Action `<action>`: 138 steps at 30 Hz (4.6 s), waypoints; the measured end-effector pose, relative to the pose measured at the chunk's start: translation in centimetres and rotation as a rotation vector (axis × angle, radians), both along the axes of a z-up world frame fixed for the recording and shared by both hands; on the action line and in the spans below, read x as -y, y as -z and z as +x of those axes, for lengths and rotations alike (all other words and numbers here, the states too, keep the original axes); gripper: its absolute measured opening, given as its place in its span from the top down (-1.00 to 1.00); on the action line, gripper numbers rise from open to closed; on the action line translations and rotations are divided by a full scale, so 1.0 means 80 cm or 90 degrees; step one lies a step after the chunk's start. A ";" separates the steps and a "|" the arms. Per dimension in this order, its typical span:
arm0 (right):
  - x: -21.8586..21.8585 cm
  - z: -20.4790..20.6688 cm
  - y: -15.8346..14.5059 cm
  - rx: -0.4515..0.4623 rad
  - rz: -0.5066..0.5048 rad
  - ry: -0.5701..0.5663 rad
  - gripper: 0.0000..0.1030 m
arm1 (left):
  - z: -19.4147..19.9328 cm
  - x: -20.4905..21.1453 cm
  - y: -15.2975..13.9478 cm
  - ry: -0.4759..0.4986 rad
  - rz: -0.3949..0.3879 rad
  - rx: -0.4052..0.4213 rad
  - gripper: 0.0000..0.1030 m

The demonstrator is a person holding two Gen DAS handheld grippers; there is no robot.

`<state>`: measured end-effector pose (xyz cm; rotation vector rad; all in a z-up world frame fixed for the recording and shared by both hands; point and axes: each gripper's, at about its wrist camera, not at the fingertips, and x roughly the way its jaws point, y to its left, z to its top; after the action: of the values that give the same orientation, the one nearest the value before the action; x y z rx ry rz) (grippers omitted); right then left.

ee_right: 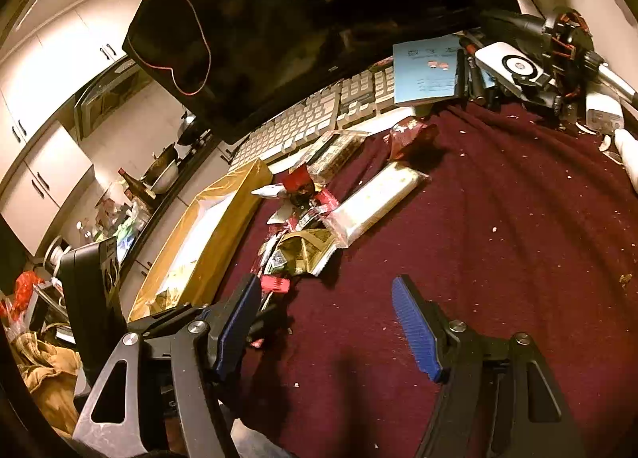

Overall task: Organize snacks
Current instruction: 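Grasp the red wrapped candy with the left tool, then grasp the olive-green packet with the right tool while the left tool holds the candy, then carry both snacks over the white tray and open both tools, then grasp the red chocolate bar with the left tool, then grasp the white bar packet with the right tool while the left tool holds the chocolate bar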

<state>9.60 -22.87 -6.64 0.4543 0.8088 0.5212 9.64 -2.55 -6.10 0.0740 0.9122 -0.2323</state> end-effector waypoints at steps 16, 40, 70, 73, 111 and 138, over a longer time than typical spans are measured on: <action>-0.074 0.073 0.012 -0.101 -0.014 0.010 -0.38 | -0.073 -0.087 -0.050 -0.111 -0.130 0.084 0.49; -0.143 0.019 -0.015 0.008 -0.101 -0.003 0.14 | -0.086 -0.234 -0.056 -0.310 -0.201 0.130 0.49; -0.377 0.117 -0.029 0.045 -0.283 -0.275 -0.09 | 0.042 -0.326 -0.011 -0.376 -0.132 -0.065 0.14; -0.342 0.107 -0.051 0.084 -0.182 -0.237 -0.29 | 0.020 -0.317 -0.030 -0.371 -0.138 -0.001 0.00; 0.002 0.031 0.015 -0.028 -0.078 0.087 -0.29 | 0.093 -0.010 0.005 -0.047 0.099 -0.109 0.27; -0.067 0.176 0.004 -0.145 -0.201 0.212 -0.34 | -0.036 -0.115 -0.047 -0.139 -0.150 0.037 0.54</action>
<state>23.70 -17.49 -6.94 0.3486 0.9920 0.0291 6.75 6.67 -2.30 -0.2344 0.8222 -0.1325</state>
